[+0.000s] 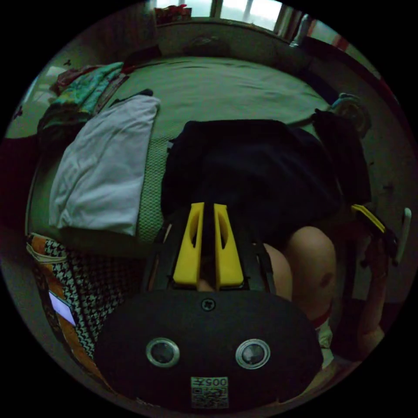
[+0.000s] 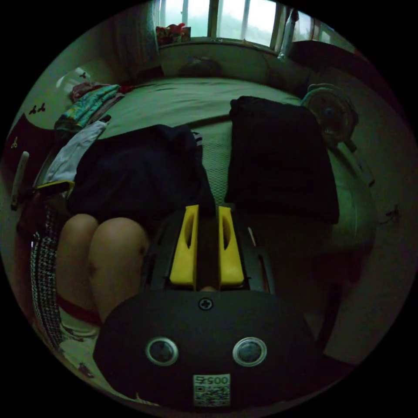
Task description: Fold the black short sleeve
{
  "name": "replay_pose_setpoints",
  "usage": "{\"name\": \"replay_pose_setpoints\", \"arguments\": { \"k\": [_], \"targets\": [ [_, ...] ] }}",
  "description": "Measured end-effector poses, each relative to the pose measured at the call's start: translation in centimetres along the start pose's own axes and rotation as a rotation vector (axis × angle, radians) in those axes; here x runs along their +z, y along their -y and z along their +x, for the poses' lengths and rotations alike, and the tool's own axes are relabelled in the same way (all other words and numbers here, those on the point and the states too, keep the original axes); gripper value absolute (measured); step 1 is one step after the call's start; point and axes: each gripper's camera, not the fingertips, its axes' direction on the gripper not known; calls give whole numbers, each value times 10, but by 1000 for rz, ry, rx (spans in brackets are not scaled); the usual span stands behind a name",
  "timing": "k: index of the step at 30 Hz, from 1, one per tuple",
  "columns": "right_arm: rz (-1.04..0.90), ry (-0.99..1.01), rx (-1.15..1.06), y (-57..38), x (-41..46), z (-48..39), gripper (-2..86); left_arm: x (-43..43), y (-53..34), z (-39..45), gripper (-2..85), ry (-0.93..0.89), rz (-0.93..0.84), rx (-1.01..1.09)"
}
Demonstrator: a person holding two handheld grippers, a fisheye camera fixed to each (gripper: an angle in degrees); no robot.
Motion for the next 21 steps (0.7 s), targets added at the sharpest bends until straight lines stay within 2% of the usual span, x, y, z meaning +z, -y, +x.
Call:
{"name": "replay_pose_setpoints", "arguments": {
  "k": [7,11,16,21],
  "targets": [
    [53,14,33,-17,-33,29,74,-22,5,159,89,-157,37,268],
    [91,7,51,-23,-51,48,73,-11,11,248,111,-176,27,367],
    [79,4,77,-26,-56,68,72,11,16,319,118,-199,-12,391],
    [52,43,80,-24,-49,77,71,30,23,353,129,-131,-34,322]
  ]
}}
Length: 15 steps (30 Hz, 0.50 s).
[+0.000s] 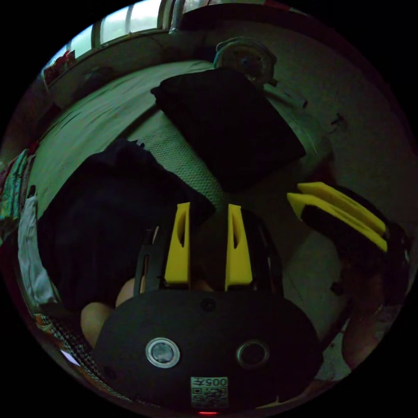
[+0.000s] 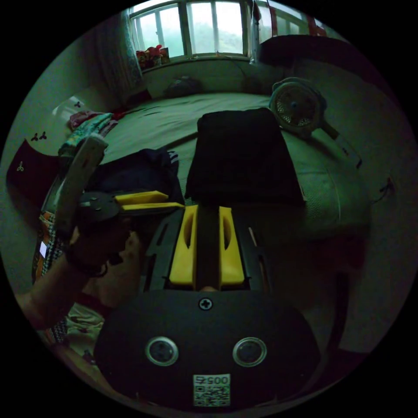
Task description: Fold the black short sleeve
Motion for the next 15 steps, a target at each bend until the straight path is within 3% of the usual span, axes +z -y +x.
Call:
{"name": "replay_pose_setpoints", "arguments": {
  "k": [10,15],
  "targets": [
    [-24,59,-89,49,30,-18,76,17,-3,3,57,-77,-41,-73],
    [-27,124,-172,123,61,-43,118,-1,-16,-6,48,-135,-4,-70]
  ]
}}
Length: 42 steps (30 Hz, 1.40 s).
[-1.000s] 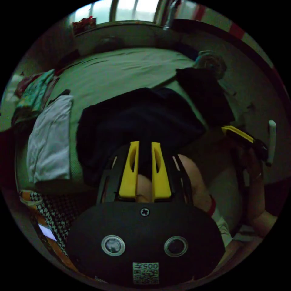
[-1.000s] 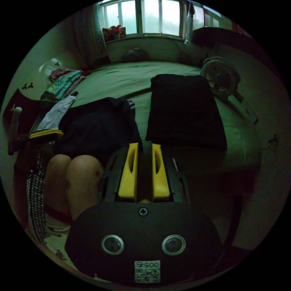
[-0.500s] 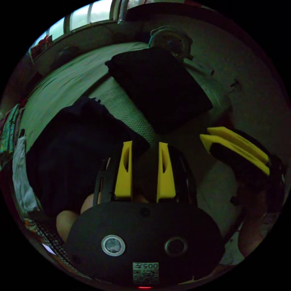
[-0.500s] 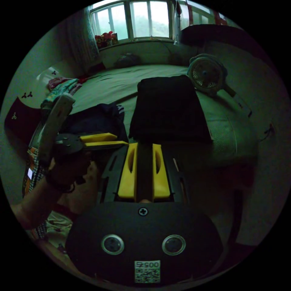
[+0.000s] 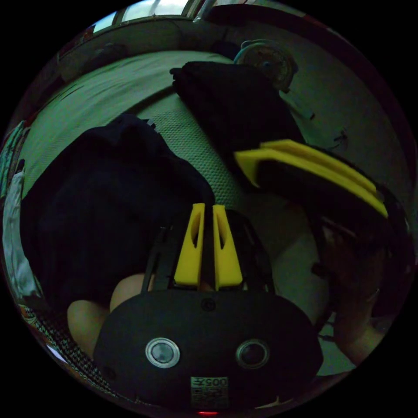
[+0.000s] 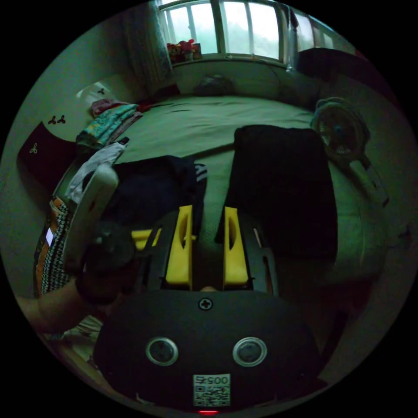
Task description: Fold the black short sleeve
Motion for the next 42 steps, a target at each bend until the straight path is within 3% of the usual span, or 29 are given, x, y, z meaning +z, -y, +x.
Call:
{"name": "replay_pose_setpoints", "arguments": {
  "k": [6,14,25,34,42],
  "targets": [
    [-188,162,-7,79,78,3,155,-9,-17,-16,47,-37,8,-1],
    [-252,204,108,128,137,23,151,-19,-40,-49,46,-100,18,13],
    [-255,239,175,170,152,5,49,-47,-81,-107,46,-151,63,8],
    [-208,127,88,213,112,-75,41,-105,-146,-180,45,-148,154,-29],
    [-199,19,-43,249,115,-204,45,-160,-217,-275,43,-84,229,-159]
  ]
}}
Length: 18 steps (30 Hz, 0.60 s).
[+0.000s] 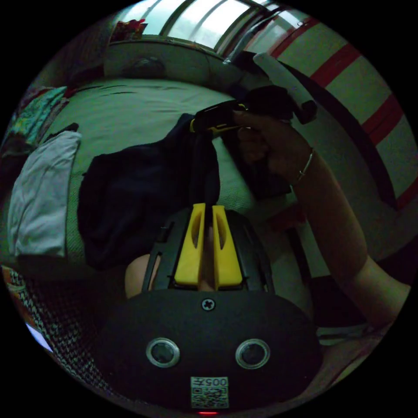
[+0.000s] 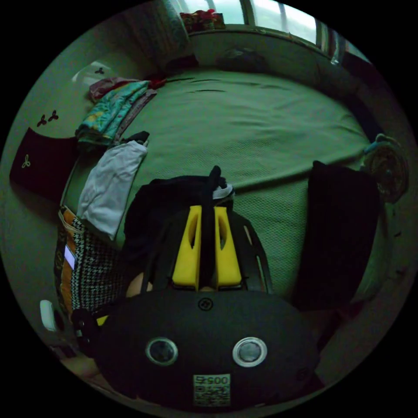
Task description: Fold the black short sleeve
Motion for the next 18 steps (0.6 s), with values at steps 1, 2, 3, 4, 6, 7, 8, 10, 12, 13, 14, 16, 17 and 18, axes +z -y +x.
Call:
{"name": "replay_pose_setpoints", "arguments": {
  "k": [1,2,3,4,6,7,8,10,12,13,14,16,17,18],
  "targets": [
    [-3,-2,-14,3,2,-10,45,-10,-7,-17,43,19,11,-29],
    [-11,-4,-42,10,8,-31,45,-20,-15,-35,43,34,19,-59],
    [-22,-5,-69,17,15,-52,45,-24,-19,-44,43,42,22,-75],
    [-29,-5,-83,20,19,-62,46,-32,-27,-62,43,60,23,-107],
    [-55,-7,-130,32,38,-100,51,-39,-37,-89,42,90,22,-155],
    [-61,3,-142,35,43,-108,54,-42,-44,-108,42,111,12,-194],
    [-75,33,-169,40,51,-122,62,-41,-50,-127,42,129,-14,-232],
    [-63,69,-190,46,55,-136,82,-36,-57,-154,42,150,-54,-271],
    [-12,110,-202,51,52,-138,109,-26,-62,-179,41,162,-107,-294],
    [2,112,-210,51,50,-136,114,-20,-65,-195,40,157,-141,-314],
    [29,112,-231,52,48,-129,122,-17,-68,-208,39,150,-159,-324],
    [53,62,-227,53,49,-111,133,-16,-72,-220,39,149,-157,-317],
    [56,22,-210,53,52,-97,140,-17,-74,-227,39,153,-155,-307],
    [48,-2,-182,53,57,-81,144,-17,-74,-230,38,157,-155,-302]
  ]
}}
